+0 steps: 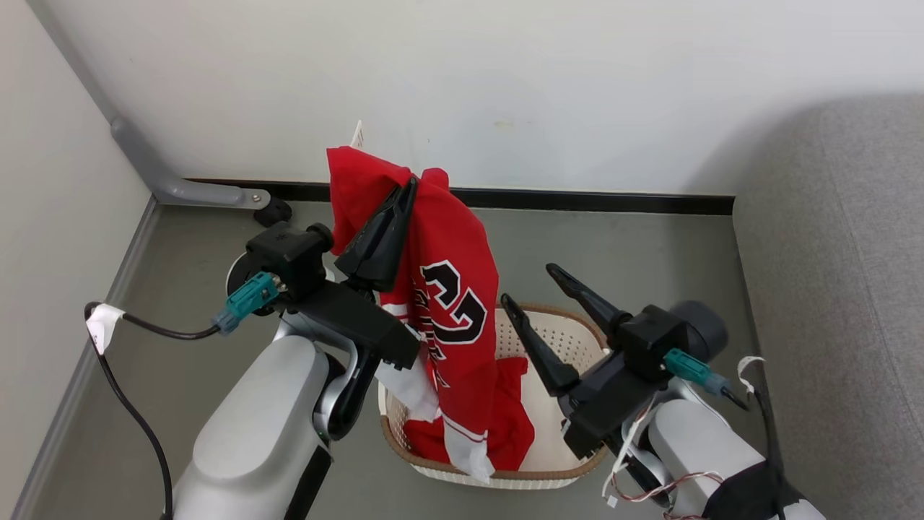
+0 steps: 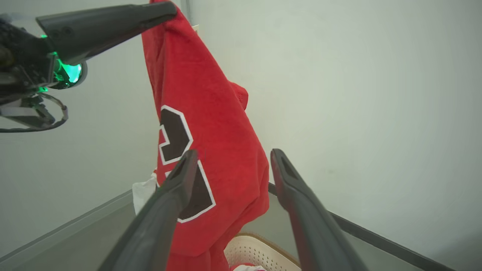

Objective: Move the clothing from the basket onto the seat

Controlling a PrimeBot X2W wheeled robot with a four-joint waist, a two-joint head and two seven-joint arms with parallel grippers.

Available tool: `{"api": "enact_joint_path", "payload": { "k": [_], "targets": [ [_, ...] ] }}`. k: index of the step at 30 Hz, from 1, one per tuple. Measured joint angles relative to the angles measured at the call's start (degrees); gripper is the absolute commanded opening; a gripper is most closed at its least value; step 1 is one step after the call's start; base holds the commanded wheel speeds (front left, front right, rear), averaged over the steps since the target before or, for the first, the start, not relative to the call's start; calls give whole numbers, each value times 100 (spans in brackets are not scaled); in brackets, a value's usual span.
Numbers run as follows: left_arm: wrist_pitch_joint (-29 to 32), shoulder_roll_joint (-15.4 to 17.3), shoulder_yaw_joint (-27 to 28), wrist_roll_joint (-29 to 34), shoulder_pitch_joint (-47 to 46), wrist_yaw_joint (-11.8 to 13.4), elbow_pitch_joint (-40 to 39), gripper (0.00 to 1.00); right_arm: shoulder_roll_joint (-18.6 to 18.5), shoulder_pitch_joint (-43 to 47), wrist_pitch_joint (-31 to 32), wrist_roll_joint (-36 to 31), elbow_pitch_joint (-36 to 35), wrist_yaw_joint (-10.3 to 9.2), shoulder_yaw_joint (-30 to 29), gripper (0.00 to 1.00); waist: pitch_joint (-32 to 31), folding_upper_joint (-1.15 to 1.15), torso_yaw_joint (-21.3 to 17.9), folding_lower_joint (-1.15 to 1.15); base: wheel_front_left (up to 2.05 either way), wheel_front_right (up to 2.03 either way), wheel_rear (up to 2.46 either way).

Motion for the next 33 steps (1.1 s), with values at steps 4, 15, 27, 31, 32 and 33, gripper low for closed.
{"api": "enact_joint_path", "payload": {
  "k": [4, 15, 27, 31, 32, 33],
  "targets": [
    [0, -23, -11, 12, -18, -1, -14, 0, 2, -194, 1, -1, 169, 13, 320, 100, 38, 0, 84, 0, 0, 0, 0],
    [-1, -98, -234, 97, -107, -5, -92, 0, -13, -828, 52, 483, 430, 45, 1408, 100, 151, 0, 314, 0, 0, 0, 0],
    [-1, -104, -411, 88, -135, -5, -224, 0, -18, -1279, 57, 1036, 837, -207, 1783, 100, 208, 0, 445, 0, 0, 0, 0],
    [-1, -103, -445, 86, -165, -5, -260, 0, -15, -1346, 59, 1191, 1020, -301, 1902, 100, 227, 0, 483, -1, 0, 0, 0],
    [-1, -103, -455, 86, -180, -5, -270, 0, -16, -1350, 60, 1229, 1066, -318, 1935, 100, 231, 0, 493, -1, 0, 0, 0],
    [-1, -103, -465, 85, -199, -5, -281, 0, -16, -1352, 77, 1259, 1106, -347, 1969, 100, 234, 0, 503, -1, 0, 0, 0]
  ]
}}
